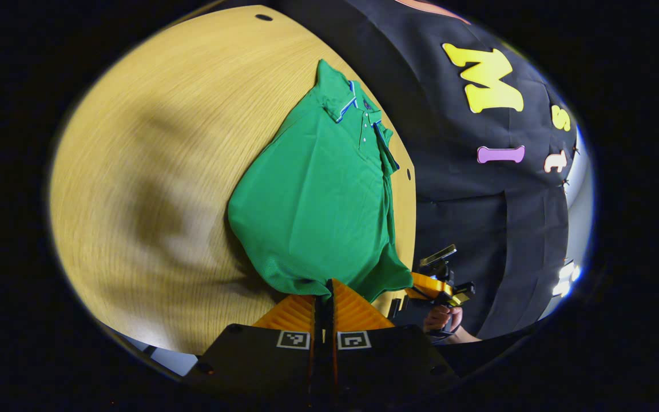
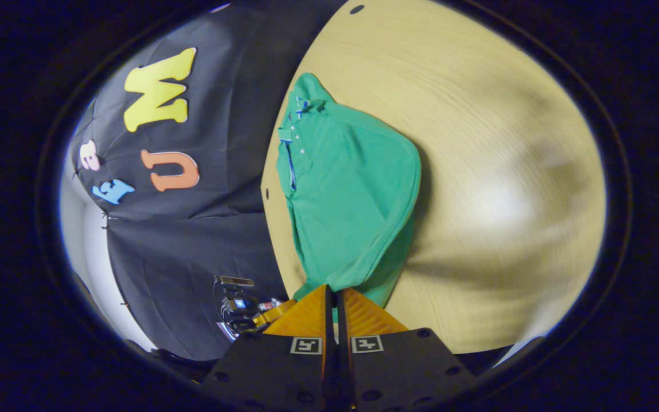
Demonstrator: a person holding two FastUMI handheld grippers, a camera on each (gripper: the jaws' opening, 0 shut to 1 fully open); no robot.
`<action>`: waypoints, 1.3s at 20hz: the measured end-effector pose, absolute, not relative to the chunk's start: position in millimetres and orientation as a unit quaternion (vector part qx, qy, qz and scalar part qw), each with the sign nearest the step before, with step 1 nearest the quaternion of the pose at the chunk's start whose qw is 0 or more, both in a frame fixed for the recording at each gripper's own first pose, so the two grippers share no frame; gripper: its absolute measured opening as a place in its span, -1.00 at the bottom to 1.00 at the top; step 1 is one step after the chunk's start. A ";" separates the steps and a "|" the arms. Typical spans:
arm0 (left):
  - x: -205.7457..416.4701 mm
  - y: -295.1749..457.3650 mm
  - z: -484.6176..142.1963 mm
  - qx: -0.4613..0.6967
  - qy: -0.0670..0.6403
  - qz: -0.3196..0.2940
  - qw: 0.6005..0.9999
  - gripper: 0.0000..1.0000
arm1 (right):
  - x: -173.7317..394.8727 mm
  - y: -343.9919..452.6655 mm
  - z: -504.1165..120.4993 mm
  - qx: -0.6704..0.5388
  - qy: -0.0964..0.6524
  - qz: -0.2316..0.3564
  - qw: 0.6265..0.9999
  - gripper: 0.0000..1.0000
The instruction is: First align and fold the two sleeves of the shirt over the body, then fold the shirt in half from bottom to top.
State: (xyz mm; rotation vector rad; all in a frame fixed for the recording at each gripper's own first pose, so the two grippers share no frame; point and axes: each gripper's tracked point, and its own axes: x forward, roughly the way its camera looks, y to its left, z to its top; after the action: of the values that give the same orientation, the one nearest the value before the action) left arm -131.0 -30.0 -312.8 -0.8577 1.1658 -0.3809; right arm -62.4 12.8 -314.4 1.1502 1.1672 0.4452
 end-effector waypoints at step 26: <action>147.0 -20.2 -218.4 -0.286 0.403 -0.181 0.850 -0.92 | 215.4 18.0 -179.7 0.567 0.362 0.261 0.692 -0.93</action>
State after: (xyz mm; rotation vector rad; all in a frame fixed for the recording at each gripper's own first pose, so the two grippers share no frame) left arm 147.0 -20.2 -218.4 -0.6032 0.8490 -0.3813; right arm 215.4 18.0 -179.7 1.2661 0.8096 0.5832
